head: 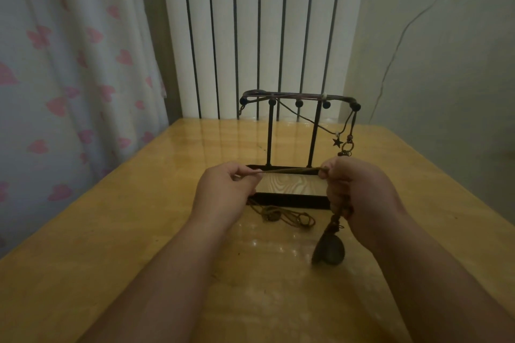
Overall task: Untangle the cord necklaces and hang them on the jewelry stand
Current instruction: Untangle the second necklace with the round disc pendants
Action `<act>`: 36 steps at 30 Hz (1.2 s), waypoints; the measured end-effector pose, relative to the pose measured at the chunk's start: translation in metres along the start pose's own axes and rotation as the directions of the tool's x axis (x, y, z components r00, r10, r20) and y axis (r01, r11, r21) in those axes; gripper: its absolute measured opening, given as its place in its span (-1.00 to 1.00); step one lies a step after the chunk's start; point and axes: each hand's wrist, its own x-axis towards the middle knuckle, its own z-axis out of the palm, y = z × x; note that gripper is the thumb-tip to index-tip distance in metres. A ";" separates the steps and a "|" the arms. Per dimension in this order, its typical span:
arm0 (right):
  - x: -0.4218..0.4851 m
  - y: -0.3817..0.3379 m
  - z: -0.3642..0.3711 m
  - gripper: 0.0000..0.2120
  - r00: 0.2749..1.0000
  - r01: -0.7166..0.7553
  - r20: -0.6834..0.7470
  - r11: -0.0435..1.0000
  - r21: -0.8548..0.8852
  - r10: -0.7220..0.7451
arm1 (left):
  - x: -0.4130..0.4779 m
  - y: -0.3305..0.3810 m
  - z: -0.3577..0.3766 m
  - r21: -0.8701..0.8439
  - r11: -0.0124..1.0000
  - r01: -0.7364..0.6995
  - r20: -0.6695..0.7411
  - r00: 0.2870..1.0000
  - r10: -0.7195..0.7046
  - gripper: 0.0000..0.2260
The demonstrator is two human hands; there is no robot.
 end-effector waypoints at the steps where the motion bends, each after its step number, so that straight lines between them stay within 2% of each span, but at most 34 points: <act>1: -0.003 0.000 -0.002 -0.82 1.000 0.024 0.016 0.998 0.066 -0.025 | 0.001 0.000 -0.002 -0.015 1.000 0.026 -0.033 0.999 -0.027 -0.92; 3: -0.010 0.003 -0.006 -0.81 0.994 -0.010 0.108 0.993 0.114 -0.003 | 0.001 -0.001 -0.004 -0.040 0.996 0.079 -0.077 0.994 -0.082 -0.92; 5: -0.010 0.003 -0.007 -0.79 0.978 -0.067 0.204 0.994 0.082 0.050 | 0.004 -0.002 -0.003 -0.033 0.992 0.126 -0.081 0.988 -0.128 -0.90; 7: -0.010 0.003 -0.006 -0.77 0.965 -0.088 0.250 0.996 0.022 0.079 | 0.004 0.000 -0.001 0.004 0.986 0.165 -0.060 0.985 -0.165 -0.70; 9: -0.011 0.004 -0.004 -0.78 0.965 -0.038 0.260 0.999 -0.022 0.042 | 0.003 0.002 0.000 0.094 0.986 0.140 -0.044 0.990 -0.137 -0.54; 11: -0.012 0.004 -0.002 -0.80 0.970 0.030 0.242 0.998 -0.062 -0.015 | -0.002 0.006 -0.001 0.145 0.989 0.017 -0.103 0.995 -0.002 -0.61; 13: -0.012 0.005 0.001 -0.82 0.972 0.078 0.229 0.992 -0.095 -0.054 | -0.007 0.009 -0.003 0.095 0.979 -0.181 -0.116 0.975 0.192 -0.73; 16: -0.011 0.007 0.004 -0.83 0.970 0.130 0.221 0.984 -0.119 -0.101 | -0.013 0.009 -0.002 -0.039 0.918 -0.394 0.019 0.919 0.395 -0.72; 19: -0.010 0.008 0.006 -0.86 0.969 0.159 0.211 0.975 -0.154 -0.125 | -0.016 0.007 0.000 -0.022 0.853 -0.522 0.076 0.850 0.522 -0.73; 26: -0.010 0.011 0.007 -0.88 0.961 0.252 0.174 0.939 -0.234 -0.214 | -0.015 0.004 0.003 0.080 0.829 -0.553 0.143 0.830 0.540 -0.92; 30: -0.010 0.010 0.006 -0.88 0.956 0.268 0.191 0.927 -0.263 -0.223 | -0.015 0.004 0.003 0.128 0.816 -0.564 0.129 0.825 0.550 -0.91; 36: -0.010 0.009 0.006 -0.85 0.952 0.284 0.195 0.919 -0.272 -0.237 | -0.017 0.004 0.003 0.111 0.809 -0.578 0.125 0.815 0.565 -0.90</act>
